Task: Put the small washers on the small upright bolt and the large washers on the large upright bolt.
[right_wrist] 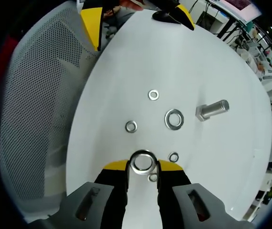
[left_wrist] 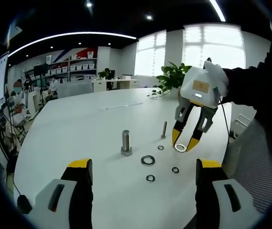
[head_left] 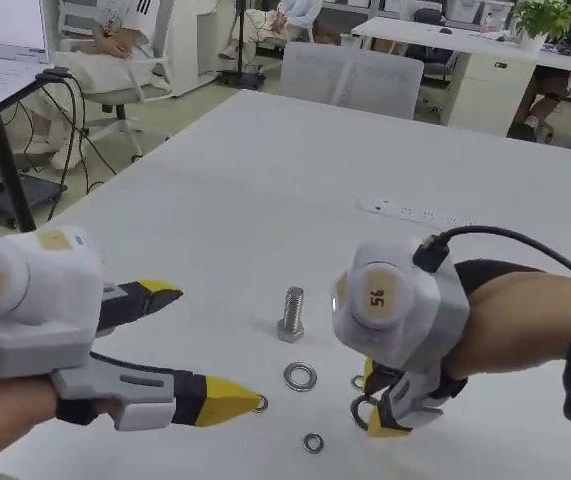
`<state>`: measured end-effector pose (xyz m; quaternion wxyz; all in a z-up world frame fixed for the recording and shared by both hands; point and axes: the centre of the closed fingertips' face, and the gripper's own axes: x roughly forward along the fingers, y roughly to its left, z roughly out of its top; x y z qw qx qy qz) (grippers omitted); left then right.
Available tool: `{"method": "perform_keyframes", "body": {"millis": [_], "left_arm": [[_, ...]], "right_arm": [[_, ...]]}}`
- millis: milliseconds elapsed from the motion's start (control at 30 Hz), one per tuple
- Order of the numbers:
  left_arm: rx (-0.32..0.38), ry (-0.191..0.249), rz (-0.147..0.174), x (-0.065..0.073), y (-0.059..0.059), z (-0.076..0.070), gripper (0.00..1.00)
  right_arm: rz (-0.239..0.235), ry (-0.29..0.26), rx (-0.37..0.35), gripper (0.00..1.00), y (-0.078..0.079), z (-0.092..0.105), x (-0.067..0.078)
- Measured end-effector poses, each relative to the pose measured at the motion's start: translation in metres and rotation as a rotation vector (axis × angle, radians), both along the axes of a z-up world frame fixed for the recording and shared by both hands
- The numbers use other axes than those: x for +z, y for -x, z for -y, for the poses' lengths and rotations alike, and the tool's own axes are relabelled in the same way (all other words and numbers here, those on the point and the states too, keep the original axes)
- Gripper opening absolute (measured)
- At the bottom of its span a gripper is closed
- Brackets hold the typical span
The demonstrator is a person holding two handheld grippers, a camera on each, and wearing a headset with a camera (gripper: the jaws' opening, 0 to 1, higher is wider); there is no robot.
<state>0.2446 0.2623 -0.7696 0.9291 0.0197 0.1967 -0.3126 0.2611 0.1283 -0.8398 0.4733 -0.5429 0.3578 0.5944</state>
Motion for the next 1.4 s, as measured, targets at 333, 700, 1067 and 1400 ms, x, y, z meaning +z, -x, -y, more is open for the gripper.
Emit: {"method": "perform_keyframes", "body": {"millis": [333, 700, 1067, 1400], "left_arm": [[-0.003, 0.006, 0.008, 0.002, -0.002, 0.0, 0.89], [-0.001, 0.014, 0.014, 0.003, -0.004, -0.003, 0.88], [-0.002, 0.019, 0.016, 0.004, -0.006, -0.004, 0.87], [0.01, 0.03, 0.024, 0.006, -0.007, -0.007, 0.86]], "right_arm": [[0.029, -0.004, 0.007, 0.23, -0.01, -0.002, 0.018], [0.056, -0.007, 0.014, 0.23, -0.025, -0.008, 0.039], [0.062, 0.01, 0.028, 0.23, -0.039, -0.015, 0.054], [0.076, 0.001, 0.048, 0.23, -0.054, -0.033, 0.068]]}}
